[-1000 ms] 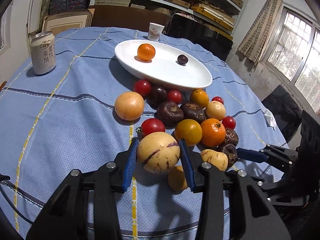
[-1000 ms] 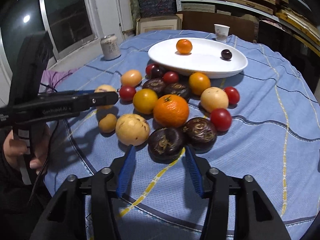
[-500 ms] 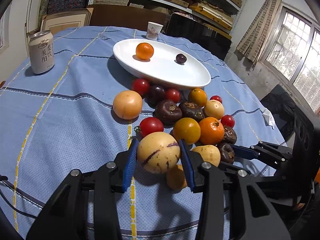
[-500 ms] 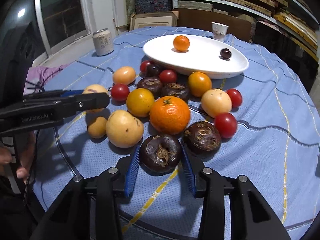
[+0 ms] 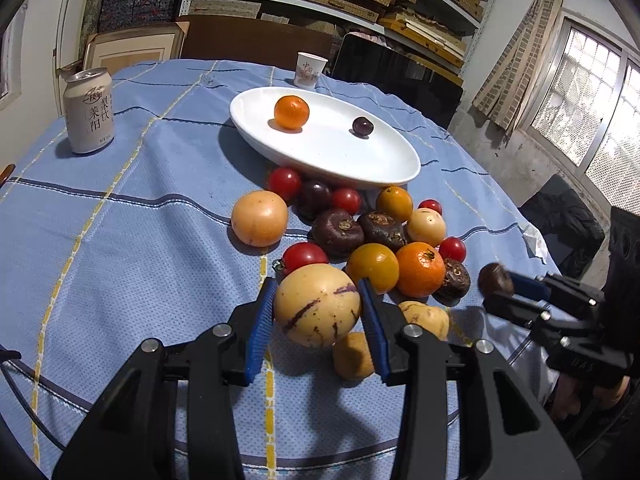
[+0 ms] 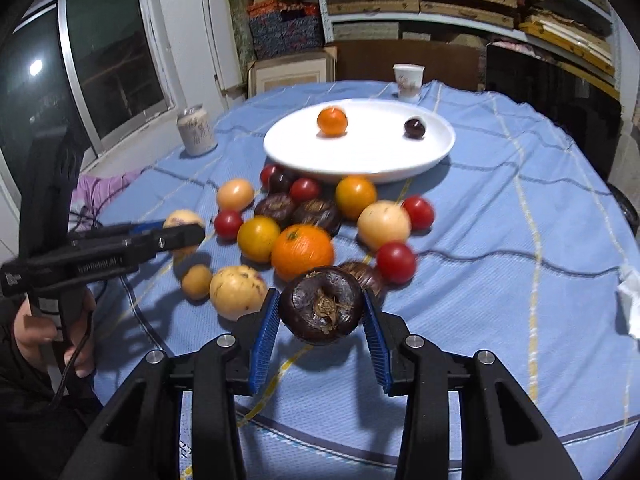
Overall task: Organize fruits
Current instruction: 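Lower both held fruits onto the white plate and open both grippers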
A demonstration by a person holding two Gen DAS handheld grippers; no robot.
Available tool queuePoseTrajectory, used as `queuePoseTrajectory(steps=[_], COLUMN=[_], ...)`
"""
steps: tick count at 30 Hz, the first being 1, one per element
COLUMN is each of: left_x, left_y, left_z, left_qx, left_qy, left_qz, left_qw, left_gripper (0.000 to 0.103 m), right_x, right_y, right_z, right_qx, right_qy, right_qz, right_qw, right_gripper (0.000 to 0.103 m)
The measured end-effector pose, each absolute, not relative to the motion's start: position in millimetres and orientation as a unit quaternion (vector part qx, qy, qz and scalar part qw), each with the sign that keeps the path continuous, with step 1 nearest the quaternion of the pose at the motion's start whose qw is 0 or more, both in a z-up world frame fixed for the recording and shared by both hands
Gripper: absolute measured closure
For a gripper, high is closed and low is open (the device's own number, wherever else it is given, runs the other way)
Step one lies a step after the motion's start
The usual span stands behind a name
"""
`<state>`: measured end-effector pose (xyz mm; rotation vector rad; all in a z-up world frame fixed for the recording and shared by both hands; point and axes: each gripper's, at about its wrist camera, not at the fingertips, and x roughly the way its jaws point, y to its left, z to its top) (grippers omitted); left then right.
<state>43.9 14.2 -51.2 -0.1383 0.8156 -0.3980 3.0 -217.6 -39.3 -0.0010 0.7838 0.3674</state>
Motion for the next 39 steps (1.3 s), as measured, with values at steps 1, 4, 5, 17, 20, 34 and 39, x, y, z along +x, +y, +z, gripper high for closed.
queuePoseTrajectory(steps=[1,4,5,17,20,34,39], left_x=[45,49,51,157,189,272,259], left_y=[14,15,15,-13,-17,-23,-16], left_z=[-48,-34,-29,15,5,-47,-30], left_qx=[-0.067,-0.068,-0.066,-0.044,-0.053,-0.041,-0.046], left_qy=[0.393,0.384,0.380,0.376,0.395,0.445,0.421], left_qz=[-0.192,-0.192,-0.192,-0.186,-0.179,-0.143,-0.143], left_qw=[0.897,0.901,0.902,0.907,0.899,0.883,0.895], left_gripper=[0.062,0.062,0.062,0.062,0.062,0.061,0.039], right_x=[4,7,11,110,147,267,259], right_y=[-220,-226,-229,-248,-241,-195,-202], right_z=[-35,-18,-12,46,39,-31,-19], right_qx=[-0.001,-0.006,-0.007,0.001,-0.002,-0.044,-0.043], right_qy=[0.374,0.352,0.346,0.303,0.317,0.378,0.359], right_qz=[0.177,0.177,0.176,0.160,0.159,0.158,0.147], right_qw=[0.910,0.919,0.922,0.939,0.935,0.911,0.921], right_gripper=[0.061,0.061,0.061,0.061,0.061,0.058,0.042])
